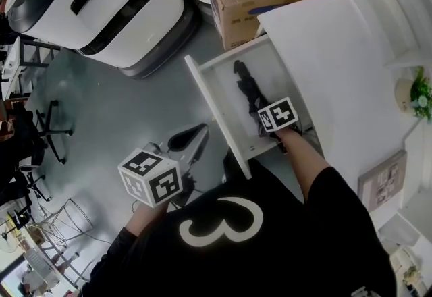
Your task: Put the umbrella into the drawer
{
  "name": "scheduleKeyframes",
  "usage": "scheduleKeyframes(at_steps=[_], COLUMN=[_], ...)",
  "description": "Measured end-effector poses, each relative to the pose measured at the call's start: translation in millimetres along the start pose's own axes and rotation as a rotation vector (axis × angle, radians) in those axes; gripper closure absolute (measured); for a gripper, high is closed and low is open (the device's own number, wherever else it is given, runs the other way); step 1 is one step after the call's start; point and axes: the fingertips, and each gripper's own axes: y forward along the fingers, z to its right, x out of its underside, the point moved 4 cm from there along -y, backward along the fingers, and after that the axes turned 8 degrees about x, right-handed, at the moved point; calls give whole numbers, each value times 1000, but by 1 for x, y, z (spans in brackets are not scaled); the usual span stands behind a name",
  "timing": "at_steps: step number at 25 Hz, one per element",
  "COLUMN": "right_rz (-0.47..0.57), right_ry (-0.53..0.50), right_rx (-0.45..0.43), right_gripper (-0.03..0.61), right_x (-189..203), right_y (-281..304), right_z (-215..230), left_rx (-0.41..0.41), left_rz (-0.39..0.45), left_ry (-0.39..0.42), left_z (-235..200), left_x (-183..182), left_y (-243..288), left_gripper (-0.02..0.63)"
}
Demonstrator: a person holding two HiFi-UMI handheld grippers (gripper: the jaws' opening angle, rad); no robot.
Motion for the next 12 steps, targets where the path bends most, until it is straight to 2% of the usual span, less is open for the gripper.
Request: scheduleKeyframes(at_steps=[6,12], right_rz=[-53,17], right_ry=[-1,49], right_rx=[-21,-45], right_gripper=[299,282], right_x=[4,-1], right_y=[8,-10], right_z=[0,0], left_rx=[-3,1], left_rz=[10,23], left_ry=[5,23], left_z=[0,6], left_x=[-3,-5], left_y=[-4,-11], left_gripper=[604,604])
